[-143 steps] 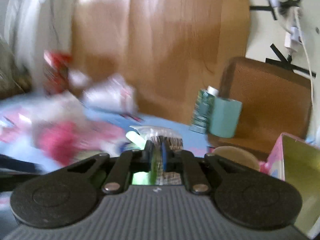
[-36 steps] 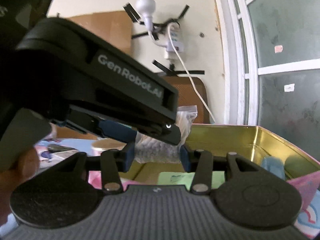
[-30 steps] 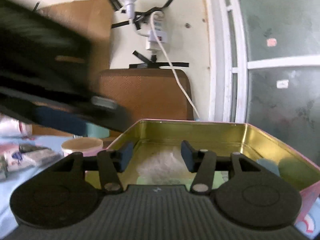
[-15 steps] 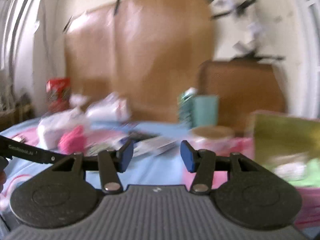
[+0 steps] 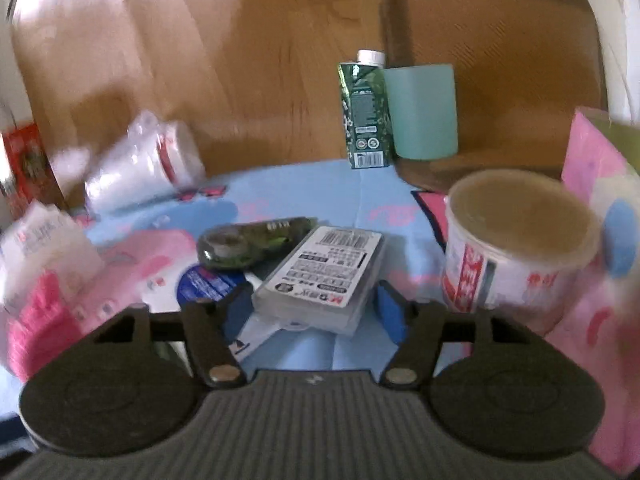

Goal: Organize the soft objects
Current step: 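Grasp the white plastic box with the left tool, then lower the white box into the pink tin and open the left tool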

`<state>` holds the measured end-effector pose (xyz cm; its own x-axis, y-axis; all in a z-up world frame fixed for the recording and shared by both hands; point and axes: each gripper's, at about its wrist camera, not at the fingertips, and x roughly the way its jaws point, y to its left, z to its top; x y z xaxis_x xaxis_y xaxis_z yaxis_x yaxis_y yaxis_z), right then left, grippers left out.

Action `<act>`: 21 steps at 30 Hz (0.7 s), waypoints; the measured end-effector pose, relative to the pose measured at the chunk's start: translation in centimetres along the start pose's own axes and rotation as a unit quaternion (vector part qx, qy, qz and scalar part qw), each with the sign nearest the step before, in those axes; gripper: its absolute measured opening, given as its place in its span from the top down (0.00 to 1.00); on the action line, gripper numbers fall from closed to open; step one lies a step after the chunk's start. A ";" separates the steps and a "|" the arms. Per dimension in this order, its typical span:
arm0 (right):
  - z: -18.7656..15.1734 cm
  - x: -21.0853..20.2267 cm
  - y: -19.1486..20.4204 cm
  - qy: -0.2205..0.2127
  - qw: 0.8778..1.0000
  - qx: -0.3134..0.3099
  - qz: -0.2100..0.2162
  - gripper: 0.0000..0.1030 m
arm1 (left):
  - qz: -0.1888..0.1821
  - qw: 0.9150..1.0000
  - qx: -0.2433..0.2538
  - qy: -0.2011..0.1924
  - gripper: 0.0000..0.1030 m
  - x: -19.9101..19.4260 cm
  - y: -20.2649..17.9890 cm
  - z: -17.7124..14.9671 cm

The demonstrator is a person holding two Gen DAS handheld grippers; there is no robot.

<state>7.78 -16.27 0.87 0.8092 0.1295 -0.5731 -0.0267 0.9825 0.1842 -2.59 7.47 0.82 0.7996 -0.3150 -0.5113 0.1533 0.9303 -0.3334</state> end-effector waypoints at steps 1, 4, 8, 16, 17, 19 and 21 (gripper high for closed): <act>-0.1 -0.5 -0.3 0.001 1.000 0.003 0.003 0.36 | -0.002 1.000 0.001 0.000 0.34 0.0 0.0 0.0; -1.5 -3.5 -1.5 0.003 1.000 0.010 0.028 0.36 | -0.009 1.000 0.000 0.001 0.33 0.2 0.4 0.2; -5.2 -9.2 -3.2 0.002 0.998 -0.019 0.063 0.36 | -0.019 1.000 -0.009 0.004 0.33 0.1 0.6 0.2; -11.7 -16.8 -3.7 -0.025 0.991 -0.080 0.100 0.36 | -0.173 0.976 0.002 0.130 0.41 2.0 -6.9 0.2; -11.6 -16.7 -3.9 -0.028 0.991 -0.071 0.107 0.36 | -0.187 0.970 0.006 0.157 0.43 2.9 -8.1 0.0; -11.4 -16.8 -4.2 -0.031 0.991 -0.056 0.118 0.36 | -0.191 0.962 0.012 0.195 0.49 4.4 -10.2 -0.5; -11.4 -17.3 -4.4 -0.041 0.990 -0.055 0.123 0.36 | -0.188 0.962 0.028 0.195 0.53 4.5 -12.0 -0.2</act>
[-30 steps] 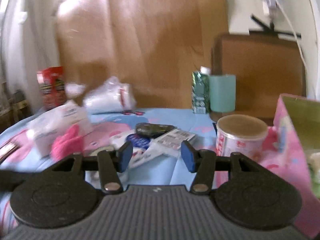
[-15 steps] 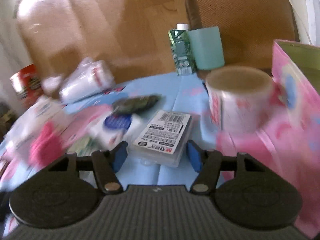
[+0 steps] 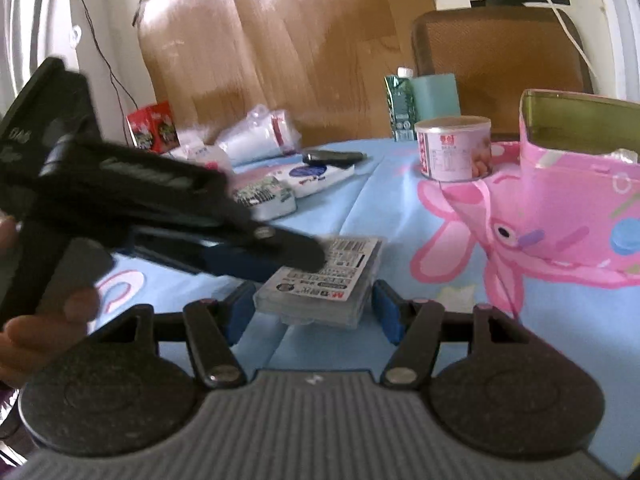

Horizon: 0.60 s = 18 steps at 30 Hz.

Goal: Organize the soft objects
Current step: 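Lower the white box into the pink tin and open the left tool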

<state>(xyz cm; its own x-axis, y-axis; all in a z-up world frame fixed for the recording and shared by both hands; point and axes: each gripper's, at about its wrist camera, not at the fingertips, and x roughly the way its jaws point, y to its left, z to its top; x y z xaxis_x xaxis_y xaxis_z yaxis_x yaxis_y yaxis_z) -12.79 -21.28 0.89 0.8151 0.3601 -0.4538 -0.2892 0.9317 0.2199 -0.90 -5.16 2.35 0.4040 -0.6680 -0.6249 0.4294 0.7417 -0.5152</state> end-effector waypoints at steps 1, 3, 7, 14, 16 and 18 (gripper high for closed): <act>0.0 -0.4 -0.1 -0.010 1.000 -0.004 -0.007 0.36 | 0.001 1.000 0.007 -0.005 0.54 0.0 -0.7 0.3; 0.5 -1.4 -0.6 -0.039 0.999 -0.014 -0.020 0.36 | -0.006 0.999 0.025 -0.019 0.54 0.0 -2.4 1.2; 2.4 -3.7 -2.4 -0.114 0.991 -0.018 -0.063 0.36 | -0.038 0.997 0.062 -0.027 0.54 1.4 -7.0 3.7; 5.4 -4.4 -8.6 -0.171 0.970 0.015 -0.174 0.35 | -0.034 0.986 0.150 -0.059 0.36 5.9 -14.5 6.2; 5.9 -3.3 -10.4 -0.162 0.960 0.010 -0.227 0.29 | -0.007 0.984 0.161 -0.072 0.35 6.5 -15.1 5.7; 6.0 -3.7 -11.5 -0.166 0.955 0.016 -0.246 0.29 | -0.017 0.986 0.151 -0.069 0.32 6.3 -14.8 5.3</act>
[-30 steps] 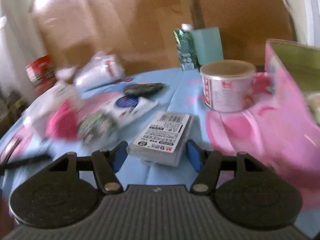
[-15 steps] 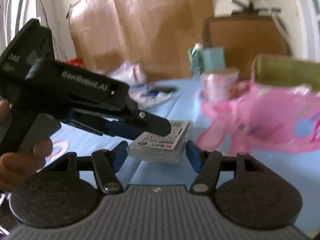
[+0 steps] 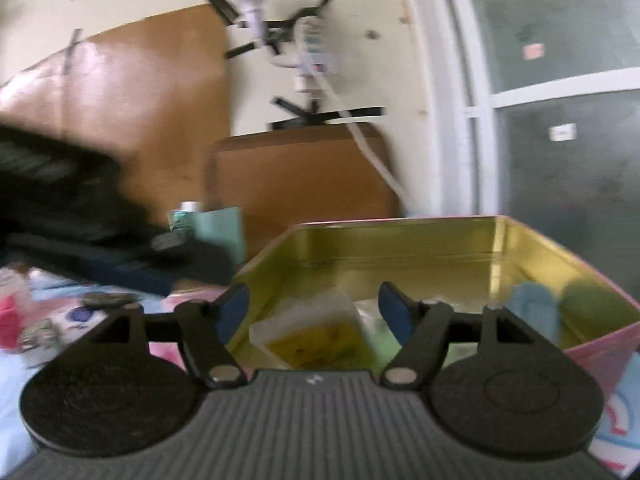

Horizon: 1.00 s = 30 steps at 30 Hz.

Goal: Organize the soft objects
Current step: 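Lower the white box into the pink tin and open the left tool, then reach the left tool to the VIRJOY tissue pack and grasp it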

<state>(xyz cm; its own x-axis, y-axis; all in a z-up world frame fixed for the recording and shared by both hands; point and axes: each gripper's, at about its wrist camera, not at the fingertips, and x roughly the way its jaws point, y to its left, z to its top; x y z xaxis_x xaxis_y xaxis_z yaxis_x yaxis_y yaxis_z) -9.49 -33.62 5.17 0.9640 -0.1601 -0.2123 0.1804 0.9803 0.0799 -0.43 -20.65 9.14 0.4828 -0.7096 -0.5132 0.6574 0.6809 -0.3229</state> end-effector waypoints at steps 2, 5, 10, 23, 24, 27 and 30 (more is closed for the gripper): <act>0.0 -0.3 -0.9 -0.003 1.000 0.014 0.005 0.30 | 0.002 1.000 -0.013 -0.004 0.28 -0.6 0.8 -0.4; 0.1 -0.5 -0.9 0.001 1.000 0.019 0.005 0.39 | 0.016 0.999 -0.029 -0.003 0.28 -0.8 2.2 -0.4; 0.3 -2.5 -1.3 -0.006 0.999 0.038 0.009 0.42 | -0.002 0.999 -0.047 -0.007 0.28 -1.6 3.1 -1.2; -0.7 -7.4 2.1 0.008 0.999 0.029 0.025 0.42 | 0.012 0.999 -0.023 -0.020 0.27 -6.5 1.9 -3.6; -0.6 -7.6 2.5 0.008 0.999 0.027 0.030 0.42 | 0.018 0.999 -0.027 -0.023 0.25 -7.1 2.2 -3.7; -0.3 -8.2 3.5 0.007 0.998 0.022 0.051 0.42 | 0.046 0.997 -0.036 -0.043 0.25 -9.3 3.5 -4.4; -0.4 -8.8 5.4 0.011 0.998 0.007 0.069 0.42 | 0.091 0.992 -0.053 -0.063 0.25 -11.6 6.0 -5.8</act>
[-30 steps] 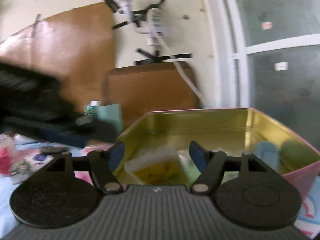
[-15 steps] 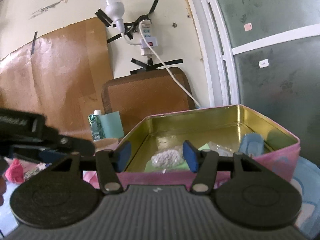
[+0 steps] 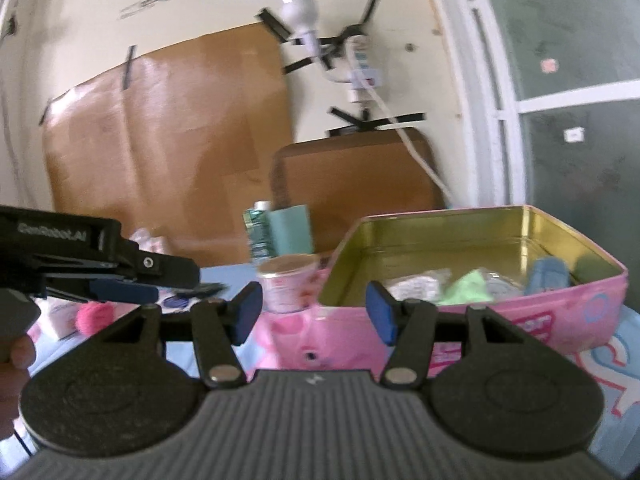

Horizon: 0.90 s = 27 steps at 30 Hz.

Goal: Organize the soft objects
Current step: 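Reach the left tool to the VIRJOY tissue pack and grasp it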

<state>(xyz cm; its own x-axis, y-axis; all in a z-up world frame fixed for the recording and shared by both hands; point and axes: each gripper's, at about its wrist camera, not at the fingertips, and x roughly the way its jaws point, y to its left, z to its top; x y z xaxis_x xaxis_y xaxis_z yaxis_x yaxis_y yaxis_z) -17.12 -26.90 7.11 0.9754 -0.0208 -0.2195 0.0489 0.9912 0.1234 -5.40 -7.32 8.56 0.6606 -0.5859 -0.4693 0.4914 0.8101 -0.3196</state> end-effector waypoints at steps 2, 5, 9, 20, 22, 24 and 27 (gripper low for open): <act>-0.3 0.1 1.3 0.012 1.000 -0.006 0.015 0.42 | 0.036 0.999 -0.016 -0.008 0.25 -1.0 2.3 -0.7; -0.8 0.9 2.9 0.039 0.998 -0.020 0.043 0.42 | 0.119 0.992 -0.038 -0.018 0.25 -2.5 6.4 -2.1; -1.4 3.1 5.0 0.075 0.992 -0.046 0.086 0.42 | 0.217 0.974 -0.060 -0.021 0.25 -3.7 11.5 -3.4; -1.6 13.7 13.3 0.157 0.959 -0.123 0.200 0.21 | 0.214 0.971 -0.103 -0.040 0.22 -4.0 16.9 -4.9; -2.0 16.0 14.4 0.171 0.953 -0.141 0.205 0.21 | 0.204 0.972 -0.110 -0.045 0.22 -4.0 17.1 -5.1; -2.5 18.3 15.3 0.192 0.949 -0.148 0.202 0.30 | 0.198 0.972 -0.116 -0.049 0.22 -4.4 17.3 -5.2; -3.1 19.0 15.4 0.213 0.944 -0.142 0.210 0.45 | 0.195 0.973 -0.117 -0.050 0.20 -4.3 17.3 -5.3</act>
<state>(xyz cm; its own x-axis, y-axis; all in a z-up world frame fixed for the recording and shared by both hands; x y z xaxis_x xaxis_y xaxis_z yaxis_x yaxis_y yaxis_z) 1.50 -11.58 1.90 0.7179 0.3754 -0.5863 -0.4406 0.8970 0.0348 -2.77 9.32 0.73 0.8281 -0.2234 -0.5141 0.0582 0.9465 -0.3174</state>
